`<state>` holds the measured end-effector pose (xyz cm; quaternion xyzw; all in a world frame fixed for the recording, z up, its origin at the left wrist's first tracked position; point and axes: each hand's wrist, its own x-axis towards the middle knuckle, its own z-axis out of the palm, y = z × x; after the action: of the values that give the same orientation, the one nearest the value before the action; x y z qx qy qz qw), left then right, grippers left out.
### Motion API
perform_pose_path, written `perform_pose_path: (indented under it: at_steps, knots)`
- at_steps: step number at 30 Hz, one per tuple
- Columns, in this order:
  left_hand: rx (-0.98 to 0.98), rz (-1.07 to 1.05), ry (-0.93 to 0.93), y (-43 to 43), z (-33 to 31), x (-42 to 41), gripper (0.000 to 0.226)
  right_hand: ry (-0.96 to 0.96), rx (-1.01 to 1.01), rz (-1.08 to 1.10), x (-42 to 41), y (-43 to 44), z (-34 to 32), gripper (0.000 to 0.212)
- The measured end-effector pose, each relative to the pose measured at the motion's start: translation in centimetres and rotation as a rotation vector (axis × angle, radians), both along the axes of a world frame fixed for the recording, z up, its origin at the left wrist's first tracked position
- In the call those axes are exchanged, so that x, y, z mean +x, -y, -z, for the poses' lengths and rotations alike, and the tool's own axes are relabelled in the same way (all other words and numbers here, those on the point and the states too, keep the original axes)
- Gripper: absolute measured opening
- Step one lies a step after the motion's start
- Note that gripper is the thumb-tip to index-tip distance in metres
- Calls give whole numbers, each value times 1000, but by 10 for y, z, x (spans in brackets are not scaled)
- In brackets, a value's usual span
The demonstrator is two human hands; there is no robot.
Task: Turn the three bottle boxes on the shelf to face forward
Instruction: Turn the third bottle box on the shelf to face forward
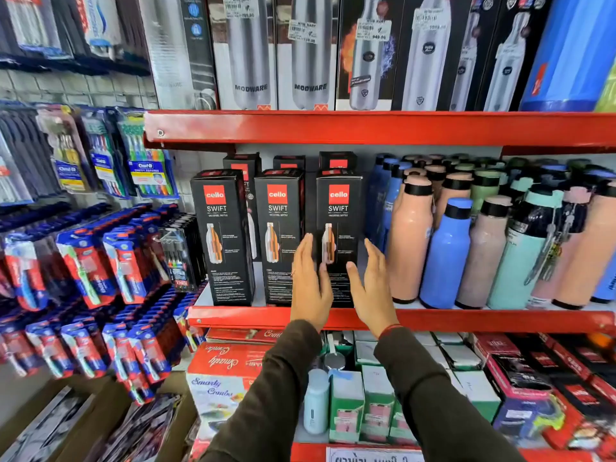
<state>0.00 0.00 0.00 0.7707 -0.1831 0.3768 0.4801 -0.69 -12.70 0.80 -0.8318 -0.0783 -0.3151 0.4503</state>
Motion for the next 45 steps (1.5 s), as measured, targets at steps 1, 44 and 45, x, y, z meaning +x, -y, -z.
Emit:
perform_pose_path:
  at_steps: [1,44,45]
  knots:
    - [-35,8,-32,1,1,1,57,-24,25,-3,1,0,1,59]
    - [-459,172,-450,29,5,38,46,-166,125,-247,40,27,-2,108]
    - [-457,158,-447,28,7,38,46,-167,102,-258,41,27,-1,103]
